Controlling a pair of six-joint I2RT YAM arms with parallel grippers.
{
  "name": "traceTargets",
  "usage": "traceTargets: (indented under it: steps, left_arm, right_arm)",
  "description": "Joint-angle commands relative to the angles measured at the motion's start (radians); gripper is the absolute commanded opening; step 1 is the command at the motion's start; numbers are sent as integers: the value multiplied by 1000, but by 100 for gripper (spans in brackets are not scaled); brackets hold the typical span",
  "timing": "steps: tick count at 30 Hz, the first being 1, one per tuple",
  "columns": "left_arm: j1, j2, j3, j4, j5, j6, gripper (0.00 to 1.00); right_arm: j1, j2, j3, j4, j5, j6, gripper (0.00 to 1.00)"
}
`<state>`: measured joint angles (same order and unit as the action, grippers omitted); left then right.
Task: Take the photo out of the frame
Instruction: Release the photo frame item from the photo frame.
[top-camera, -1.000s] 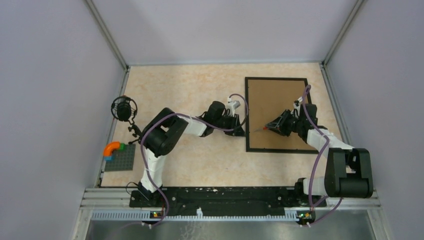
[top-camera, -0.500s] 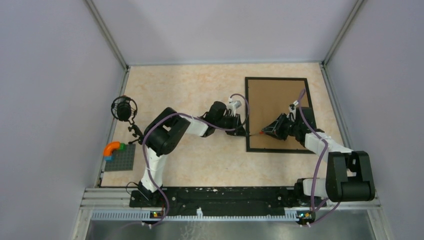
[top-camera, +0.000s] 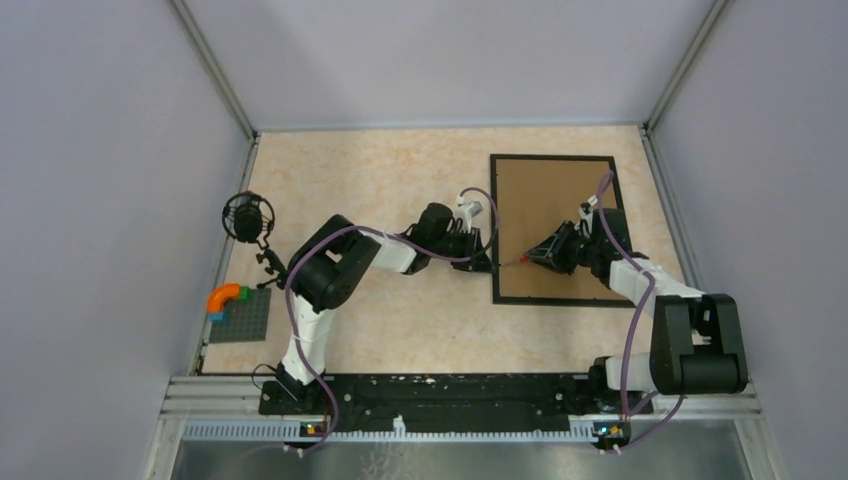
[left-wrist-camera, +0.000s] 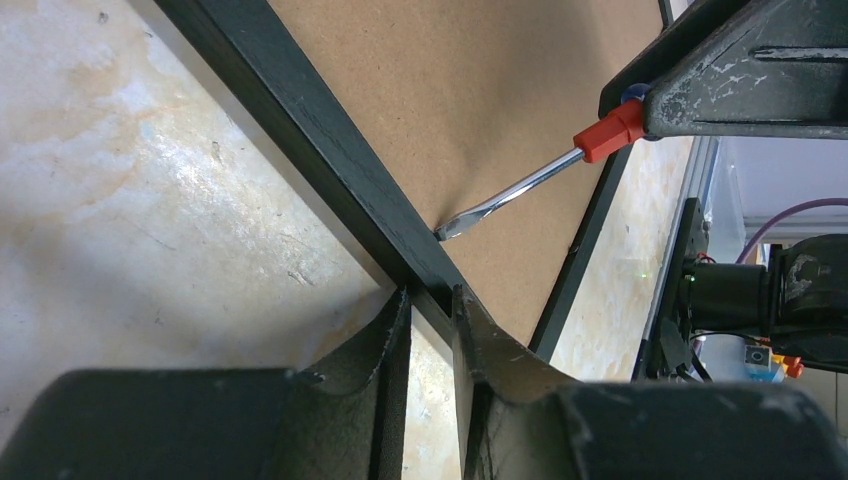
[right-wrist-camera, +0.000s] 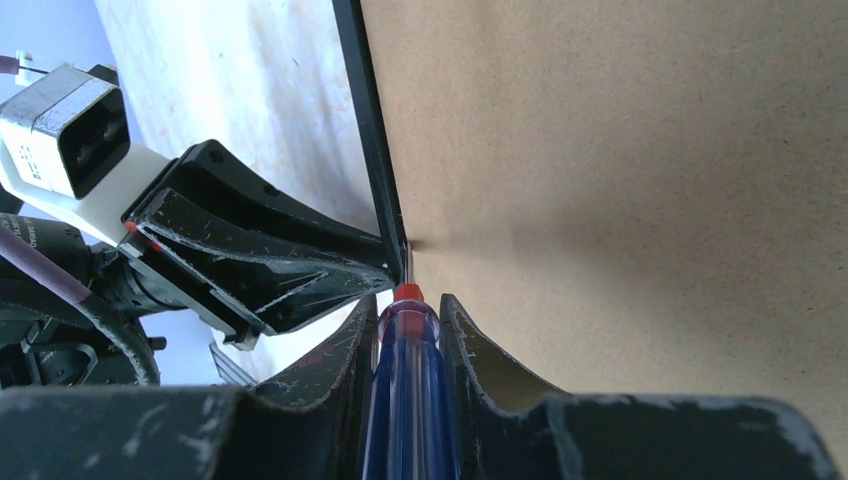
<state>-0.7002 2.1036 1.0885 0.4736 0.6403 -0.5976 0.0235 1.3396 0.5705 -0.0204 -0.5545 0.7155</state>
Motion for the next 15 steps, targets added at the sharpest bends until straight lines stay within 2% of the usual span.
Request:
traceTargets:
  steps: [1,10,15]
  left_arm:
    - [-6,38,3,-26,-30,25,26]
    - [-7,58,16,-39,-30,31,26]
    - [-5,68,29,-52,-33,33,26]
  right_arm:
    - [-4,5,32,35,2,-32,0]
    - [36,2,3,81,-11,-1,0]
    - [81,4,9,36,-15,-9,0]
